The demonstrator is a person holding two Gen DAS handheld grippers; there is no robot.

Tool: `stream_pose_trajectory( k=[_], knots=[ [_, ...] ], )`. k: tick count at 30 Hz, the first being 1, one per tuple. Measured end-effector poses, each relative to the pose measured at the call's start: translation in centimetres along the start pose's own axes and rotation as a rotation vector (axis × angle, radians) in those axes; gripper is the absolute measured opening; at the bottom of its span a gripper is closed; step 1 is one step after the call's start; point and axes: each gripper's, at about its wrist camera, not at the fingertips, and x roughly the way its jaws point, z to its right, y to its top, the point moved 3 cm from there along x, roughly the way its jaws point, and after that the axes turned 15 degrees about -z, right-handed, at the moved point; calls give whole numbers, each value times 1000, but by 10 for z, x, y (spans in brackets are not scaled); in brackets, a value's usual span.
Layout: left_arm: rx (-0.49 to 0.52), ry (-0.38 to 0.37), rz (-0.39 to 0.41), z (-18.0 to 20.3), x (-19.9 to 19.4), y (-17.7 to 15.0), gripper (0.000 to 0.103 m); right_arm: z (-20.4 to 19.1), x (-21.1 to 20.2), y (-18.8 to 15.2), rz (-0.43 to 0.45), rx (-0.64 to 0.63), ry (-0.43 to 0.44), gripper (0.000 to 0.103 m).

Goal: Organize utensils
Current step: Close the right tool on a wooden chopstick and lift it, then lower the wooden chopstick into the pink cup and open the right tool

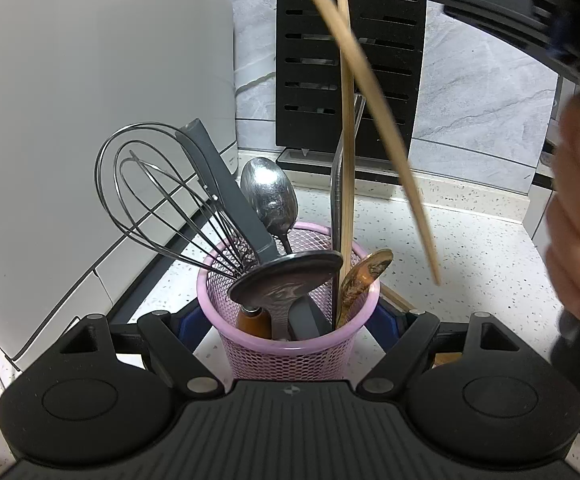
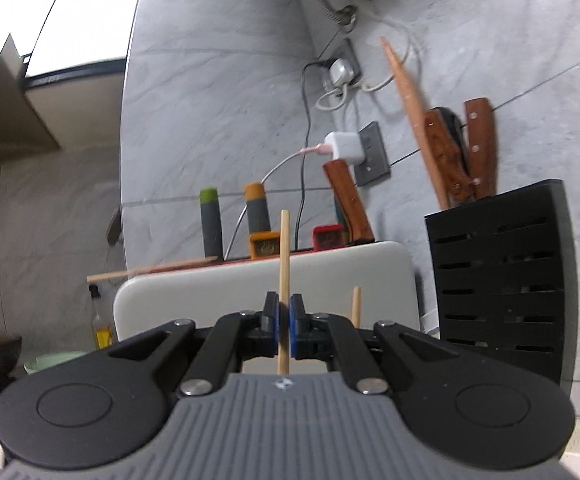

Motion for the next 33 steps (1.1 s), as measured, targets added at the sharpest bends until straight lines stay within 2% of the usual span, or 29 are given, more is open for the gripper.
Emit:
stream_pose_trajectory(
  k=[7, 16, 26, 30, 33],
  knots=[
    [1, 0, 1, 0, 0, 0, 93, 8, 15, 14, 41, 9, -14, 1],
    [1, 0, 0, -1, 1, 1, 93, 11, 41, -7, -21, -42, -36, 1],
    [-2, -3, -1, 0, 0, 0, 93, 16, 6, -12, -79, -17, -31, 1],
    [-7, 6, -1, 1, 1, 1, 93, 17, -9, -5, -16, 4, -43, 1],
    [-8, 9, -1, 4, 2, 2, 93, 17, -2, 1, 31, 19, -66, 1]
  ],
)
